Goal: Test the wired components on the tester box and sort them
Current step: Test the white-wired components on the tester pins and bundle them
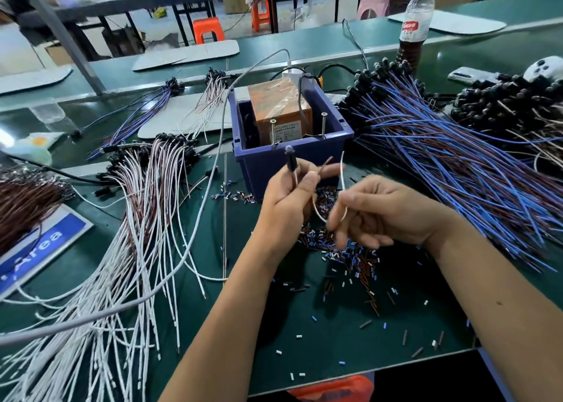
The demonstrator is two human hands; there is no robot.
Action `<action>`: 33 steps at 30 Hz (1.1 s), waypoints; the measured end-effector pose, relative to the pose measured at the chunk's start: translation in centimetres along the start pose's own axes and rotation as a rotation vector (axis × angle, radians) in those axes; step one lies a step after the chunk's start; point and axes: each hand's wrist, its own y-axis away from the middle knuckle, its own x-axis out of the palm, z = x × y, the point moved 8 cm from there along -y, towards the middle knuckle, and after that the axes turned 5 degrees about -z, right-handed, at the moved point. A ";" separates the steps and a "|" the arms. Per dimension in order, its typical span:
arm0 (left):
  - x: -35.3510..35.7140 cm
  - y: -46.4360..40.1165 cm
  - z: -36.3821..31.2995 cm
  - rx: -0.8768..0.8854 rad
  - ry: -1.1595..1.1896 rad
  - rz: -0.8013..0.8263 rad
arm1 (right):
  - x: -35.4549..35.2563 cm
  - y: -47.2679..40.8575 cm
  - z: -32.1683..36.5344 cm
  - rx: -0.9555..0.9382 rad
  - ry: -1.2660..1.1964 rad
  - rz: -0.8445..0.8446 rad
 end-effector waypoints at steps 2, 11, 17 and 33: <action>0.8 0.3 0.4 -0.085 0.090 0.069 | 0.6 -0.1 -0.5 0.051 -0.001 0.025; 0.3 -0.1 1.8 -0.255 0.256 0.054 | -1.3 -0.6 0.4 -0.015 -0.089 -0.252; 0.7 0.0 2.8 -0.337 0.329 0.145 | -4.6 -0.1 1.4 -0.187 -0.190 -0.612; -0.2 -0.2 3.7 -0.364 0.232 0.117 | -5.0 -0.2 1.0 -0.250 -0.099 -0.704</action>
